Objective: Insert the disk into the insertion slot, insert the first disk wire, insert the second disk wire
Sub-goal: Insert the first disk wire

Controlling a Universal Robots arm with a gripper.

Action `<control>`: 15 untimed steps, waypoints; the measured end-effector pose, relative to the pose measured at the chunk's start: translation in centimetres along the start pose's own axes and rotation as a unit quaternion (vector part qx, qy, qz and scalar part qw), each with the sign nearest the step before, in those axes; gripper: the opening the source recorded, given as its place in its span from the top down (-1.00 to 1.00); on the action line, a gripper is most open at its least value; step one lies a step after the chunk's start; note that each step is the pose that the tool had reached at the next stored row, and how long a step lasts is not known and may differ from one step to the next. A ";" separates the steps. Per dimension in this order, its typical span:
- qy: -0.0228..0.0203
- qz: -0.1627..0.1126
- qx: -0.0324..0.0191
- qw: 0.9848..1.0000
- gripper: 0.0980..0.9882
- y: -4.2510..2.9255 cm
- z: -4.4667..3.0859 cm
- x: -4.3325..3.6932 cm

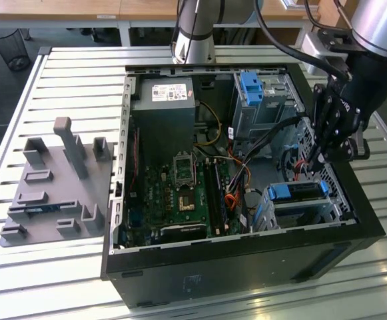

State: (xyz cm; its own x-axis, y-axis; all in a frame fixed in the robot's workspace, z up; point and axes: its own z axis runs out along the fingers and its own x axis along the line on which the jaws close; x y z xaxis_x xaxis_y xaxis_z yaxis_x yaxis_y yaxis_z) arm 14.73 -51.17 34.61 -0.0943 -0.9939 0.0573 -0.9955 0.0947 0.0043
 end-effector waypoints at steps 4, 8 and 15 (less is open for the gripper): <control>0.000 -0.007 0.002 1.000 0.85 0.31 0.11 0.18; 0.000 -0.013 0.005 1.000 0.85 0.70 0.15 0.42; -0.001 -0.026 0.011 1.000 0.85 1.03 0.25 1.06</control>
State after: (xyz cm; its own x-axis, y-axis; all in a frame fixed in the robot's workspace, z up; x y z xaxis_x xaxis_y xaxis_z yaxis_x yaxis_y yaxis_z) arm 13.60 -52.14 34.43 -0.0418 -0.9976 0.0561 -0.9991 0.0411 -0.0142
